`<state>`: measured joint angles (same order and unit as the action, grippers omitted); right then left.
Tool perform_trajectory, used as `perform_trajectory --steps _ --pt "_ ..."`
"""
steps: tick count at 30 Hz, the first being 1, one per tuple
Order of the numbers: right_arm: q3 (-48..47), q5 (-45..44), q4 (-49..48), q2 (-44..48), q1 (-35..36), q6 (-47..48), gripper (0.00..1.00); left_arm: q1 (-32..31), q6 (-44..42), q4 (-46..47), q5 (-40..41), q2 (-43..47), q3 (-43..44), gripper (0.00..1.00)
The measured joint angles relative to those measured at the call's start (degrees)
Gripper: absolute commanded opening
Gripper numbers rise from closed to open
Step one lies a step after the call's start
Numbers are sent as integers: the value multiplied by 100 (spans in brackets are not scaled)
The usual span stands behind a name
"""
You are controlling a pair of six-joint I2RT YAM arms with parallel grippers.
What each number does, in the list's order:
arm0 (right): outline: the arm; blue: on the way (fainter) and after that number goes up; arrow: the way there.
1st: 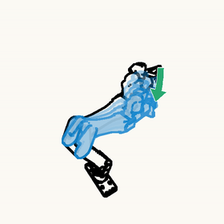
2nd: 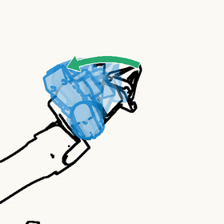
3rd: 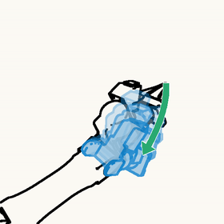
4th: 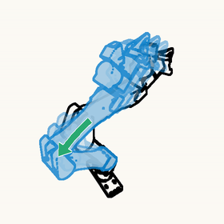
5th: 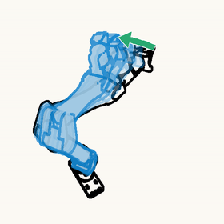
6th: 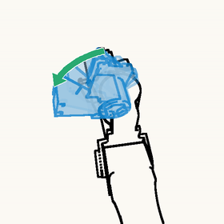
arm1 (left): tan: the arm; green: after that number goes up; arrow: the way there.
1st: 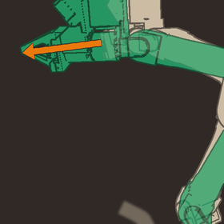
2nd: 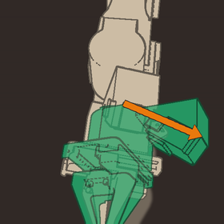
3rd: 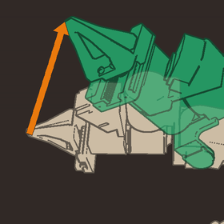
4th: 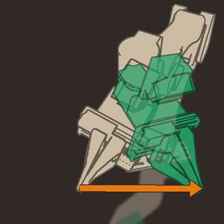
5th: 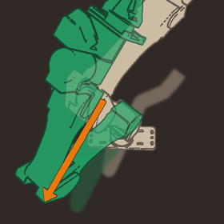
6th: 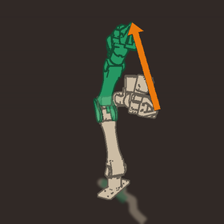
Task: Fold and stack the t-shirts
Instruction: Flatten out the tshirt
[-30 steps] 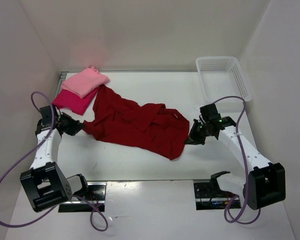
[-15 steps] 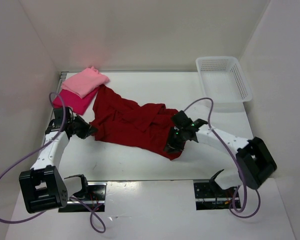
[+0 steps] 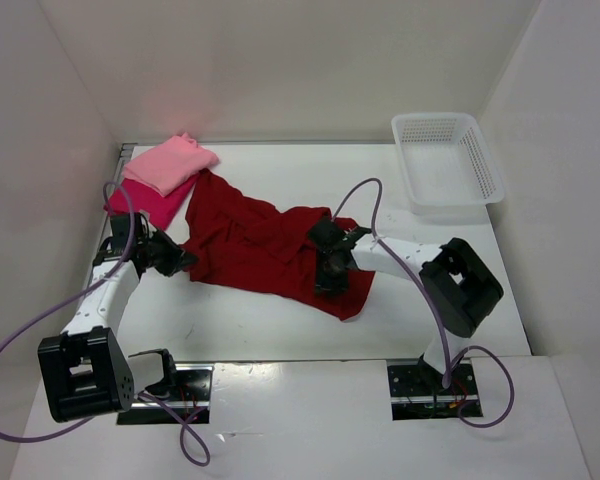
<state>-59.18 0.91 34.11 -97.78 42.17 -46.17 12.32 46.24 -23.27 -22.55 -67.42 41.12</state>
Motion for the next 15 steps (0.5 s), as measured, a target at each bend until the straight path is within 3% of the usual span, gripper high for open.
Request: perform_trajectory --steps 9,15 --pt "-2 -33 81 -26 170 129 40 0 20 162 -52 -31 -76 0" --pt "-2 -85 155 -26 179 157 11 0 22 197 -74 -52 -105 0"
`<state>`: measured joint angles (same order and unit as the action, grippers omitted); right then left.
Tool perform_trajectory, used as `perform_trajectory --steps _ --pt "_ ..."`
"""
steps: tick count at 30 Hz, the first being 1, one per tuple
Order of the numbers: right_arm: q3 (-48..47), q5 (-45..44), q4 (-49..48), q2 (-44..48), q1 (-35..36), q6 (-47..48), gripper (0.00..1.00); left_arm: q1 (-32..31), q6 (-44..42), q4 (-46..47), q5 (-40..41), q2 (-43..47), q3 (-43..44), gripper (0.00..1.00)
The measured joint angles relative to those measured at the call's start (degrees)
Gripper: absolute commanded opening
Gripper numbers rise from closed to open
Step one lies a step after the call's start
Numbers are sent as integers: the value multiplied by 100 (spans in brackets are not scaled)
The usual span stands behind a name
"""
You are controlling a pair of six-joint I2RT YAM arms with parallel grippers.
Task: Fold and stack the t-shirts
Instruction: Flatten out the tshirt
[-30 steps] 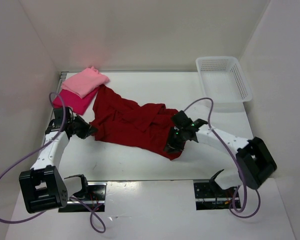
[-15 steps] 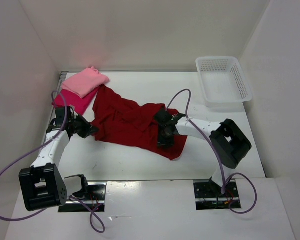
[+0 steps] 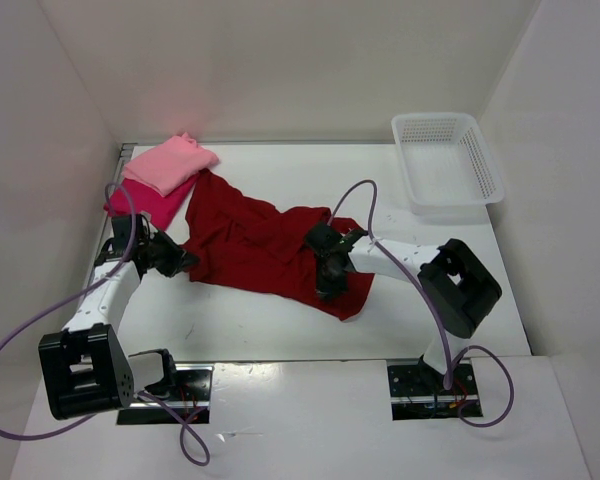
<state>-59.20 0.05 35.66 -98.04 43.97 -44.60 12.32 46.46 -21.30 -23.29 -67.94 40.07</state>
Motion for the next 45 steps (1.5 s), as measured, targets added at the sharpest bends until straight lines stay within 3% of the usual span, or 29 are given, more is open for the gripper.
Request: perform_trajectory --steps 1,3,9,15,17,18,20,22,26,28,29,31,35,42,45 --pt "0 -24 13 0 2 -9 4 0 0 2 0 -15 0 0" --pt "9 -59 57 31 2 -22 0 0 0 2 0 -35 0 0" --pt "203 31 387 833 4 -76 0 0 0 11 -44 -48 0 0" --pt "1217 911 782 2127 363 -188 1 0 -9 39 -59 -101 0 0" --pt "1451 1165 990 2173 651 -341 9 0 -26 31 -52 -144 4 0" --pt "1515 1274 1102 2173 772 -433 33 0 -52 20 -44 -173 15 0" --pt "1558 1325 1274 2227 881 -691 55 0 -133 -15 -7 -240 92 0" --pt "1572 1261 1366 2459 890 -988 60 0 -146 -13 7 -297 179 0" --pt "1639 1106 1346 3169 782 -1633 60 0 -140 72 -22 -431 271 0" --pt "1740 1010 1202 3423 542 -1963 55 0 -146 76 -31 -487 271 0" --pt "1836 957 1056 3501 339 -2087 46 0 -146 79 -46 -511 271 0" --pt "2094 872 654 3534 -197 -2267 38 0 -146 83 -66 -525 271 0" --pt "2197 570 111 2894 -1222 -2146 18 0 -146 142 -116 -544 271 0" --pt "1255 -2 -651 1082 -2046 -1270 0 -46 -146 214 -151 -623 271 0" --pt "848 0 -896 391 -2162 -1012 0 -48 -149 271 -140 -638 271 0"
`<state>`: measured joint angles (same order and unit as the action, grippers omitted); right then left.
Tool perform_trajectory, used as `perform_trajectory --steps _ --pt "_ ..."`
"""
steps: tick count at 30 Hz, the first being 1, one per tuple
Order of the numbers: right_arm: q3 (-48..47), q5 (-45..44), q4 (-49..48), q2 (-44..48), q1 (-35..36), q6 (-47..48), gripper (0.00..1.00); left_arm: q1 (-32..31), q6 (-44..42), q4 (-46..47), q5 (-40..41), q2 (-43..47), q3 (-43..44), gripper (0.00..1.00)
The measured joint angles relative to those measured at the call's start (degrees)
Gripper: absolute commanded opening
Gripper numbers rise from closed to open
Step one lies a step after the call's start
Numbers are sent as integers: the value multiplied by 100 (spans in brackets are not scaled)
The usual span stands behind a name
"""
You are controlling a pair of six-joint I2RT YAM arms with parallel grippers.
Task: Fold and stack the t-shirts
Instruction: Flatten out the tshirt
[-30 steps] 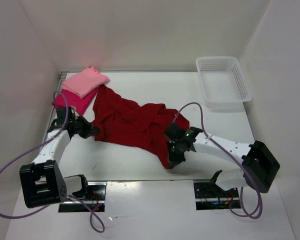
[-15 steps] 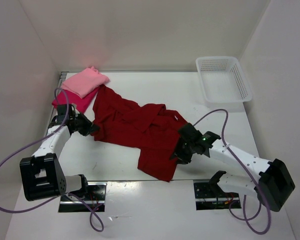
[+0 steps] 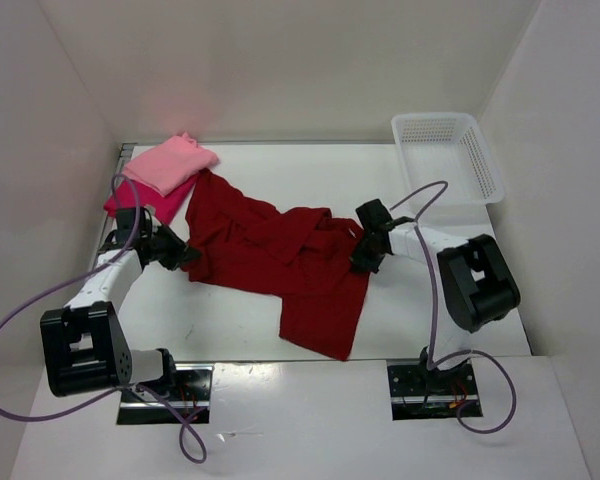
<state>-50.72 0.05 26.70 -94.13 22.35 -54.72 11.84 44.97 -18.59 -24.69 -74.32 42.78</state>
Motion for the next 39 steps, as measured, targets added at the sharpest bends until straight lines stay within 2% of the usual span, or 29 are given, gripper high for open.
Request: perform_trajectory --steps 6,11,14,15,18,22,27,31,39 --pt "-1351 -24 -212 -1172 -92 463 0 -4 4 168 79 -424 68 0" --pt "-3246 -151 -173 -2485 -199 870 0 -4 22 306 184 -981 520 0" --pt "-3921 -308 -105 -2850 -243 1102 22 -4 39 422 221 -1167 756 0" --pt "-3926 -339 -48 -2787 -254 1161 34 -4 44 457 234 -1169 787 0" --pt "-3515 -350 22 -2197 -280 1327 45 20 48 494 267 -1169 879 0" --pt "-2059 -240 168 -424 -409 1351 45 227 111 520 273 -1231 1051 0" --pt "-358 -66 173 1379 -1246 1147 45 518 297 584 304 -1602 1617 0" --pt "317 -4 442 1545 -1867 1067 45 658 520 822 321 -1784 1982 0" --pt "448 435 560 1390 -1700 1062 48 868 778 1143 293 -2205 2291 0"
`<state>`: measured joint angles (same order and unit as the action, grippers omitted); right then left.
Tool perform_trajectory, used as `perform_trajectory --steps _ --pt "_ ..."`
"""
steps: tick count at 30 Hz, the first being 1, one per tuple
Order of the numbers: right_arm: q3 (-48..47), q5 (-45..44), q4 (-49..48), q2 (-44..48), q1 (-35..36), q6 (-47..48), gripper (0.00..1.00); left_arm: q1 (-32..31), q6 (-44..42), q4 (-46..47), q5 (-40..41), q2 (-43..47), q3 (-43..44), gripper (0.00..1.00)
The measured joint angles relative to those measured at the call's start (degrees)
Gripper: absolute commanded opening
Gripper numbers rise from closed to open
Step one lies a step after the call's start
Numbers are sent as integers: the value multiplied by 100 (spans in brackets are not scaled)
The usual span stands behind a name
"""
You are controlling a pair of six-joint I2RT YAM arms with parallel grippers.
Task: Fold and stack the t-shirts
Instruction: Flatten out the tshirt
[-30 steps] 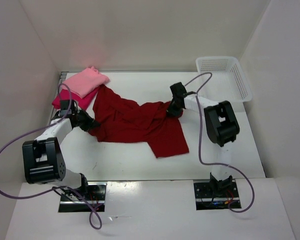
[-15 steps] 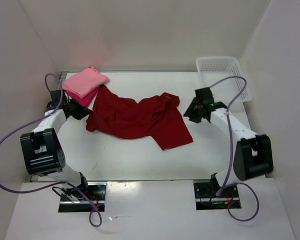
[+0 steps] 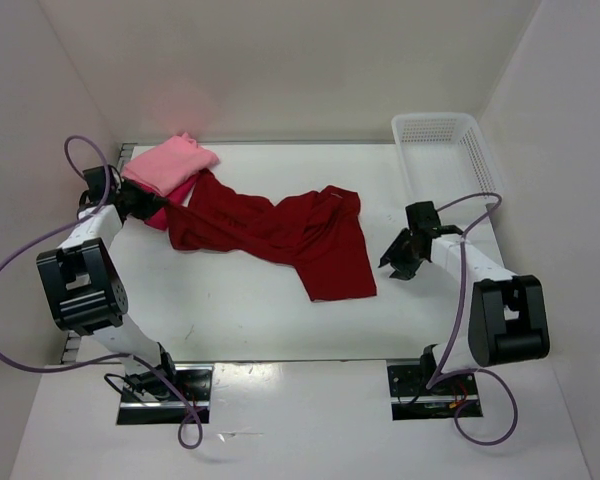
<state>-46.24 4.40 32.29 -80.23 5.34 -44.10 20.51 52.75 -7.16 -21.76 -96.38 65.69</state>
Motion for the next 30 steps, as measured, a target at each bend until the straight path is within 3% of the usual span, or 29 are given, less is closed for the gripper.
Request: perform_trajectory --steps 12,18,25,30 --pt "282 328 -59 -402 922 -146 48 20 4 166 -68 17 -208 0" --pt "284 184 -35 -402 1005 -299 40 20 -11 149 -101 254 -581 0" --pt "289 22 308 -295 1237 -603 40 20 -52 118 -149 540 -922 0" --pt "289 -90 525 -208 1329 -763 27 20 -52 120 -208 542 -981 0"
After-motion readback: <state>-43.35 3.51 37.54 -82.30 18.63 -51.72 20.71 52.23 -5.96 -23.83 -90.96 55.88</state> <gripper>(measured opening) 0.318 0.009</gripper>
